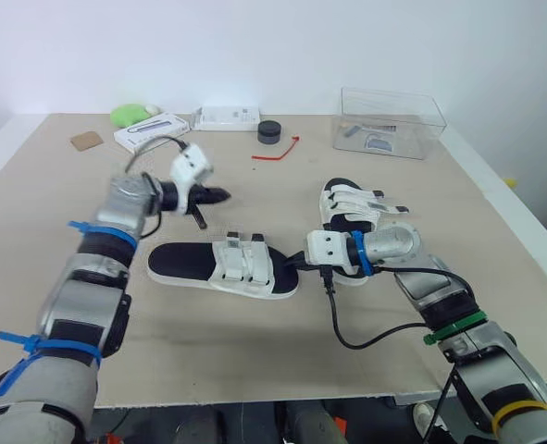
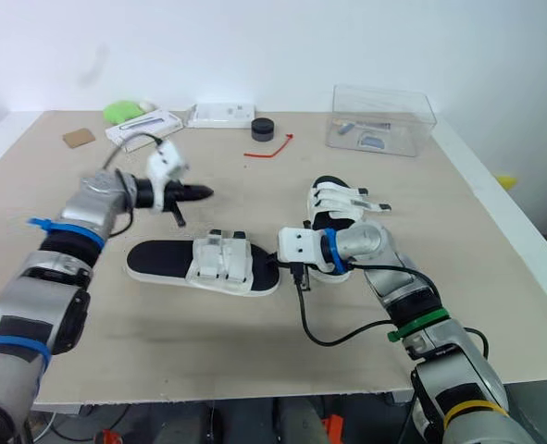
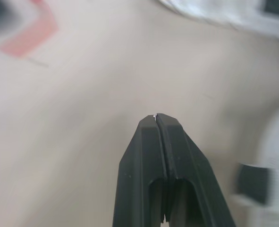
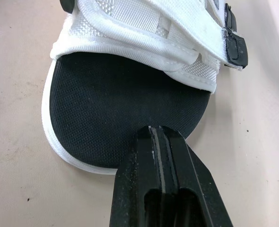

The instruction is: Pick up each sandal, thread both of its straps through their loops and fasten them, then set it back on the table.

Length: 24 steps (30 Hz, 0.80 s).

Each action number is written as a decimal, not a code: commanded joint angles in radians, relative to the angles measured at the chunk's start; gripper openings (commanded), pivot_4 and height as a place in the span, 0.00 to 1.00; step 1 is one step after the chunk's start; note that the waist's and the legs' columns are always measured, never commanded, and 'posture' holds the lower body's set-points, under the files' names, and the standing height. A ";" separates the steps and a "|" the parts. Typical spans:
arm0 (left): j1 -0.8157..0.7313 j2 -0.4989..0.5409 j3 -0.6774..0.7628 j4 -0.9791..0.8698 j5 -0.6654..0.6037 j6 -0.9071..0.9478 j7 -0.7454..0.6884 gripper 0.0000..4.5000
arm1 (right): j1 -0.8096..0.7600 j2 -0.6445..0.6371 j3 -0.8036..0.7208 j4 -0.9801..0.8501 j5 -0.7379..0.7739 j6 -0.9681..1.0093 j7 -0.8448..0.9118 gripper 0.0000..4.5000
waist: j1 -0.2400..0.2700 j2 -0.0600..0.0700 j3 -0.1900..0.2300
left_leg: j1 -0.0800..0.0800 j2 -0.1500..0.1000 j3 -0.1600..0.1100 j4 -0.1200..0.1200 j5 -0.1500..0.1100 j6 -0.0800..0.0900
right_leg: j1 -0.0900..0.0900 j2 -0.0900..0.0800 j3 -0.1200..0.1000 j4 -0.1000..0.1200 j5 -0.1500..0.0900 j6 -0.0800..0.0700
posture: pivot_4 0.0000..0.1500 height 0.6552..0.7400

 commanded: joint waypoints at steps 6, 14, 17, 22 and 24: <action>0.412 0.089 0.093 -0.589 -0.130 0.046 -0.055 0.12 | 0.159 -0.023 -0.290 -0.239 0.336 0.329 -0.026 0.07 | 0.001 0.001 0.001 | -0.006 -0.003 0.000 0.000 -0.004 0.000 | -0.005 -0.009 0.000 0.001 -0.001 -0.004 | 1.00 1.00; 0.572 0.143 0.069 -0.671 -0.094 -0.032 -0.072 0.94 | 0.296 -0.031 -0.586 -0.444 0.808 0.747 -0.085 0.88 | 0.003 0.001 0.001 | -0.025 -0.003 -0.004 0.002 -0.005 0.000 | -0.023 -0.011 -0.007 0.002 0.001 -0.007 | 1.00 1.00; 0.558 0.130 0.034 -0.676 -0.078 -0.071 -0.083 1.00 | 0.322 -0.062 -0.604 -0.462 0.838 0.778 -0.069 1.00 | 0.002 0.001 0.001 | -0.024 -0.003 -0.003 0.002 -0.004 0.001 | -0.022 -0.008 -0.008 0.002 0.001 -0.006 | 1.00 1.00; 0.524 0.094 -0.023 -0.673 -0.052 -0.127 -0.093 1.00 | 0.356 -0.103 -0.590 -0.471 0.811 0.739 -0.033 1.00 | 0.002 0.001 0.001 | -0.023 -0.004 -0.001 0.004 -0.004 0.002 | -0.020 -0.006 -0.004 0.002 0.002 -0.003 | 1.00 1.00; 0.503 0.067 -0.052 -0.648 -0.028 -0.161 -0.083 1.00 | 0.372 -0.107 -0.582 -0.475 0.784 0.698 -0.022 1.00 | 0.002 0.001 0.001 | -0.022 -0.004 -0.002 0.004 -0.004 0.002 | -0.018 -0.005 -0.003 0.001 0.002 -0.003 | 1.00 1.00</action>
